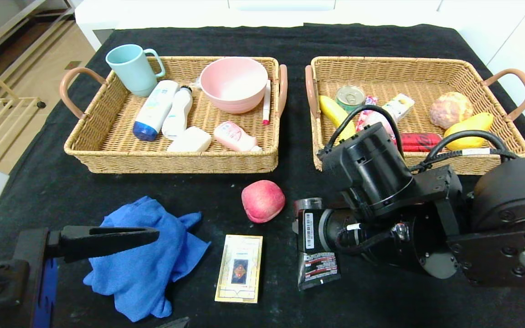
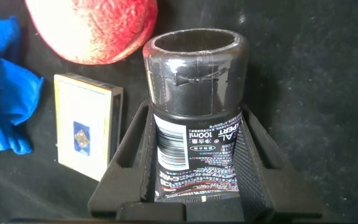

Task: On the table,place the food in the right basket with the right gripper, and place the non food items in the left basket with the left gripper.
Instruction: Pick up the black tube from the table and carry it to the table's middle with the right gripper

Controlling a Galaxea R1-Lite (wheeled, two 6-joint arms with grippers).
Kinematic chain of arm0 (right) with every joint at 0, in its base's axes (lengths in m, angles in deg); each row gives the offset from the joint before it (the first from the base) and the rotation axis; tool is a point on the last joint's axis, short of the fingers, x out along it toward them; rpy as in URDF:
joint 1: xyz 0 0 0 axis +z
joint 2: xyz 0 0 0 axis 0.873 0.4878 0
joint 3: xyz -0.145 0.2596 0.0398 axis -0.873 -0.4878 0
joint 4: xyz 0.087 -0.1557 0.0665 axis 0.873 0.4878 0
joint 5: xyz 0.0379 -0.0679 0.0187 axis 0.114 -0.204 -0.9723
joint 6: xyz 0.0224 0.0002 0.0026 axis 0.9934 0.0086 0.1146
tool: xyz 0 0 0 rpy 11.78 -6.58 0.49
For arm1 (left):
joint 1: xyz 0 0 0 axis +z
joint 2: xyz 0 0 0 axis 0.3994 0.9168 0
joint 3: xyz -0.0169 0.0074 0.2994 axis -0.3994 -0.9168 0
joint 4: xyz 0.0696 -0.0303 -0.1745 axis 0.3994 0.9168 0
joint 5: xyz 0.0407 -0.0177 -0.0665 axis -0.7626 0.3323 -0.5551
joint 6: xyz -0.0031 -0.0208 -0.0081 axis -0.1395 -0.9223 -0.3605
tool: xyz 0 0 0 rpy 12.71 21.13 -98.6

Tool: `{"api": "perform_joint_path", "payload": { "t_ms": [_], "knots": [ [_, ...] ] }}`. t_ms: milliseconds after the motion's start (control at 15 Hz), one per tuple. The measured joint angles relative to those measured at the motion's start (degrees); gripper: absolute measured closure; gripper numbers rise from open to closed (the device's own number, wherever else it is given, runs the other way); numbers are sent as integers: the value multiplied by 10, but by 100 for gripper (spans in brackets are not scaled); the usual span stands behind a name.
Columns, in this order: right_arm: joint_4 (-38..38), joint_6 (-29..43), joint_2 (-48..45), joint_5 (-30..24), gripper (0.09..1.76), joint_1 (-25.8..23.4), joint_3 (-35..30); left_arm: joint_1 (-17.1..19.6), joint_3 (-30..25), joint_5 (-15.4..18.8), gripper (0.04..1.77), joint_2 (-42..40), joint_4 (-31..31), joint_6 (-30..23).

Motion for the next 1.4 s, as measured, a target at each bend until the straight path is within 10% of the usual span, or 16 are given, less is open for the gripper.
{"api": "perform_joint_path", "payload": {
  "t_ms": [533, 1400],
  "knots": [
    [2, 0, 2, -1, 107, 0, 1, 0, 0, -3, 9, -1, -1, 0],
    [-5, -75, -39, 40, 32, 15, -45, 1, 2, -13, 9, -2, -1, 1]
  ]
}}
